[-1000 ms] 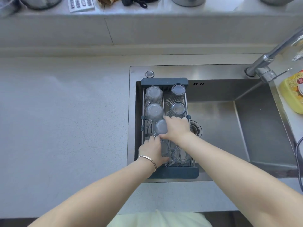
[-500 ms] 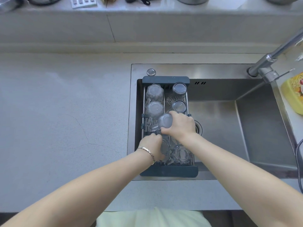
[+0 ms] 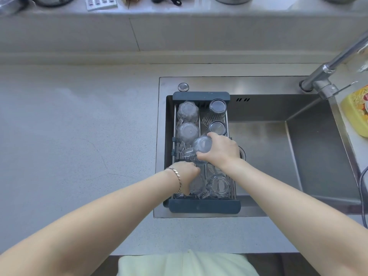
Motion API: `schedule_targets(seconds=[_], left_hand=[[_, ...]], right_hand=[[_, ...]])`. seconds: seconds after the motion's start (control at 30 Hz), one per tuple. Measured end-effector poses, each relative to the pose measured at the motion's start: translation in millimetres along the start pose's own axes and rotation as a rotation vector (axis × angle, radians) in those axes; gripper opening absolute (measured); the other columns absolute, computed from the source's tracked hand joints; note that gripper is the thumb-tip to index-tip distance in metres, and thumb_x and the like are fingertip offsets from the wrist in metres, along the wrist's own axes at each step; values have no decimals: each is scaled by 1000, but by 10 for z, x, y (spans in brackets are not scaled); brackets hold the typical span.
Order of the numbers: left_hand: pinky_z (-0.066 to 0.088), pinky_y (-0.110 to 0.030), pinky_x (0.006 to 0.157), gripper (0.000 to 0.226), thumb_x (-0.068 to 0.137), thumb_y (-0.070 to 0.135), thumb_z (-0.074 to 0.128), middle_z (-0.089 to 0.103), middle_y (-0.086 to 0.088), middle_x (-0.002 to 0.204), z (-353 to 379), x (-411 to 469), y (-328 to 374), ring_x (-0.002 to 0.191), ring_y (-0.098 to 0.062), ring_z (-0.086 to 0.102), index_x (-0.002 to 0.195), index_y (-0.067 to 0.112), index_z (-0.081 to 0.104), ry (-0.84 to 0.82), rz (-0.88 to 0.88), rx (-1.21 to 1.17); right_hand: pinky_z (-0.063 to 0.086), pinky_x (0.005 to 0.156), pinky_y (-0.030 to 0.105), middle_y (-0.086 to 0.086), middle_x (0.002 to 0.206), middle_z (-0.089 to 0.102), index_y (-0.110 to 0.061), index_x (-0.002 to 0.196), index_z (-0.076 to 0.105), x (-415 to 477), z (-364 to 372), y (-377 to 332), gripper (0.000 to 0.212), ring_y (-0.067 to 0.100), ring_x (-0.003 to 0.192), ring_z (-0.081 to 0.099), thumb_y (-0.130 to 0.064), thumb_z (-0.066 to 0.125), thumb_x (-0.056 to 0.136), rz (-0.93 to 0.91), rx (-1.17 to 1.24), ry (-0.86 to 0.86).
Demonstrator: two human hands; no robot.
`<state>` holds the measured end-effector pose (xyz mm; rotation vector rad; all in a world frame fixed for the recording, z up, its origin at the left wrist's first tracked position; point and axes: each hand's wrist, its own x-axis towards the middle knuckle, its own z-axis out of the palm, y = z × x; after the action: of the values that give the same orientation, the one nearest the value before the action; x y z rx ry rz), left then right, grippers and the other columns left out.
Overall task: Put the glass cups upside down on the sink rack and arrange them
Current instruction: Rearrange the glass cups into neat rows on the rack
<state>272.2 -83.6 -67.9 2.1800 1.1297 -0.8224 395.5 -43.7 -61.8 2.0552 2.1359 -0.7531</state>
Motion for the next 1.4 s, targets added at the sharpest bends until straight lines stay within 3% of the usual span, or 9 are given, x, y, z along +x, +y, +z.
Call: schedule_targets(seconds=[0.13,0.33,0.43,0.53,0.6,0.73,1.0,1.17,1.4], left_hand=[[46,-41,95,63,79,16,69,49,-17,127,126,34,124,117,-34,49,133,6,38,-7,-16,28],[50,-40,86,48,82,21,63,53,-13,122,317,-158,60,108,-31,56,122,6,43,127,-137,-293],[48,-31,74,32,85,36,53,60,-5,106,325,-332,15,98,-23,59,105,12,57,434,-213,-351],[48,-33,72,24,88,27,51,62,-4,104,310,-393,-126,96,-23,59,104,12,60,687,-383,-519],[50,-36,82,29,89,22,50,60,-4,115,308,-360,-224,105,-23,56,116,13,56,653,-464,-612],[50,-39,91,36,91,19,48,56,-4,128,311,-239,-250,113,-24,54,127,14,50,442,-421,-624],[45,-39,96,54,88,11,52,41,-10,141,-57,63,-388,123,-27,48,139,11,33,611,-411,-703],[51,-44,91,68,80,24,68,41,-11,138,-319,335,-547,117,-32,52,137,14,31,448,-433,-571],[48,-40,94,65,79,9,65,43,-12,136,-382,438,-679,114,-35,54,137,10,36,438,-306,-419]], right_hand=[[47,85,36,6,113,66,-18,126,48,-10,12,7,65,28,106,60,-47,63,71,-26,-15,-9],[42,93,38,8,118,63,-19,131,45,-59,94,-6,70,28,111,57,-49,65,71,-111,-39,-64],[39,97,40,8,117,63,-19,129,46,-105,155,-49,69,29,111,57,-51,66,71,-154,-58,-72],[39,96,38,9,117,62,-18,129,45,-128,242,-86,70,29,110,57,-52,66,72,-191,-118,-97],[39,96,37,9,118,61,-17,132,42,-137,293,-95,73,29,110,56,-54,65,73,-201,-148,-118],[39,97,37,8,121,62,-16,135,39,-122,305,-71,79,28,112,57,-57,65,73,-201,-127,-126],[33,104,40,8,133,55,-15,140,31,-94,118,-8,80,34,122,46,-48,67,77,-169,70,-149],[38,103,39,4,130,58,-17,133,43,-14,50,78,67,28,118,53,-41,69,76,-212,-50,-277],[36,102,38,4,135,55,-20,135,43,13,78,95,65,29,122,50,-38,69,79,-224,-56,-288]])
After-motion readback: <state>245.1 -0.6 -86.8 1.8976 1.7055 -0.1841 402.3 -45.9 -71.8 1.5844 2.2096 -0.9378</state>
